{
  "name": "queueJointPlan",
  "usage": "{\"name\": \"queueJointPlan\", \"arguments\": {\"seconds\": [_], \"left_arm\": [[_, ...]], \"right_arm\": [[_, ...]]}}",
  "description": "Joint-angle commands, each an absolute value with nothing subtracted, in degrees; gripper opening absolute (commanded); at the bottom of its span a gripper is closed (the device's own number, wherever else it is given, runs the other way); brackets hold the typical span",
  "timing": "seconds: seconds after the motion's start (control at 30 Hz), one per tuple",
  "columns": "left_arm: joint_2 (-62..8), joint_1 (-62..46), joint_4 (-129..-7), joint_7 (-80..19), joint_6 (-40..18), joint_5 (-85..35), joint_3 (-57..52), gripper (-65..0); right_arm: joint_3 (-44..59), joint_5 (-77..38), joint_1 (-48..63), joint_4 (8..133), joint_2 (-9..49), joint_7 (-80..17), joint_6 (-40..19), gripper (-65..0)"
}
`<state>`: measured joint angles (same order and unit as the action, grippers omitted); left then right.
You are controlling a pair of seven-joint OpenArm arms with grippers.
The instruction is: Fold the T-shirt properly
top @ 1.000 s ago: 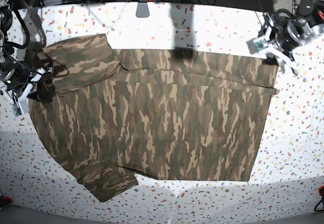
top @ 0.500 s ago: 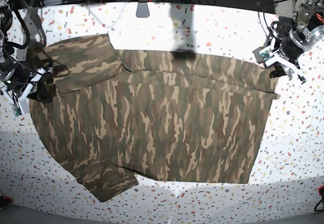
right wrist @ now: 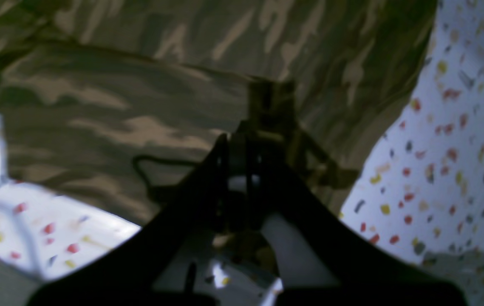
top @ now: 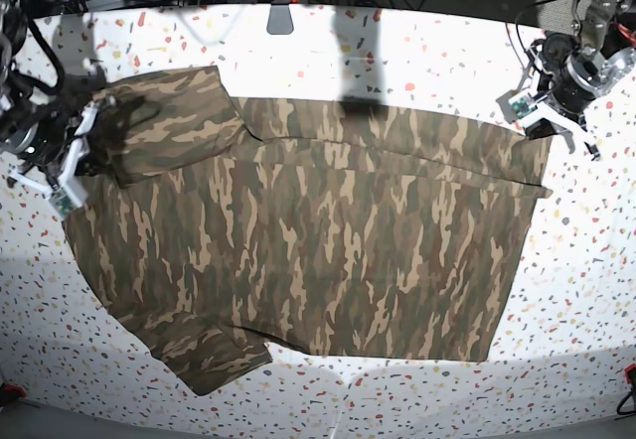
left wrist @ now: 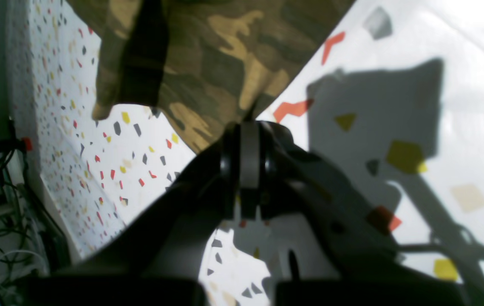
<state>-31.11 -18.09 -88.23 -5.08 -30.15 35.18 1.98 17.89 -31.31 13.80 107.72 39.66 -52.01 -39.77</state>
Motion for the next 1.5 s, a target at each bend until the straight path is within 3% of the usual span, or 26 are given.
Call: {"name": "queueJointPlan", "arguments": {"seconds": [0.0,0.37,0.4,0.5,0.53,0.63,0.77,1.17,1.47], "left_arm": [[-31.92,-18.11,-88.49,-5.93,-29.41,34.04,1.65,-65.0],[-31.92,-18.11,-88.49,-5.96,-28.03,32.73,1.65,-65.0],[-31.92,-18.11,-88.49,-5.96,-28.03,32.75,1.65,-65.0],[-31.92,-18.11,-88.49,-5.96,-28.03,32.75,1.65,-65.0],[-31.92,-18.09,-88.49,-5.96,-28.01,32.75,1.65,-65.0],[-31.94,-18.11,-88.49,-5.96,-28.03,32.77,1.65,-65.0],[-31.94,-18.09,-88.49,-5.93,-28.03,32.95,1.65,-65.0],[-31.97,-18.09,-88.49,-5.96,-28.03,32.95,1.65,-65.0],[-31.94,-18.06,-88.49,-5.93,-28.01,32.95,1.65,-65.0]], "right_arm": [[18.41,-30.04,14.50,110.24,40.80,-51.29,-40.00,-65.0],[18.39,-14.48,26.87,113.27,40.80,-49.39,-40.00,-65.0],[18.39,-14.55,26.85,113.23,40.80,-49.41,-40.00,-60.7],[18.39,-15.33,26.89,112.62,40.80,-49.32,-40.00,-34.5],[18.39,-15.40,27.05,111.83,40.80,-49.15,-40.00,-30.7],[18.24,-12.64,27.55,108.05,40.77,-46.11,-40.00,-31.4],[17.96,-5.06,27.81,104.03,40.82,-40.03,-40.00,-41.7],[17.96,-2.33,27.81,99.44,40.86,-39.18,-40.00,-41.6],[15.16,7.60,27.77,95.37,43.07,-29.63,-40.00,-41.6]]}}
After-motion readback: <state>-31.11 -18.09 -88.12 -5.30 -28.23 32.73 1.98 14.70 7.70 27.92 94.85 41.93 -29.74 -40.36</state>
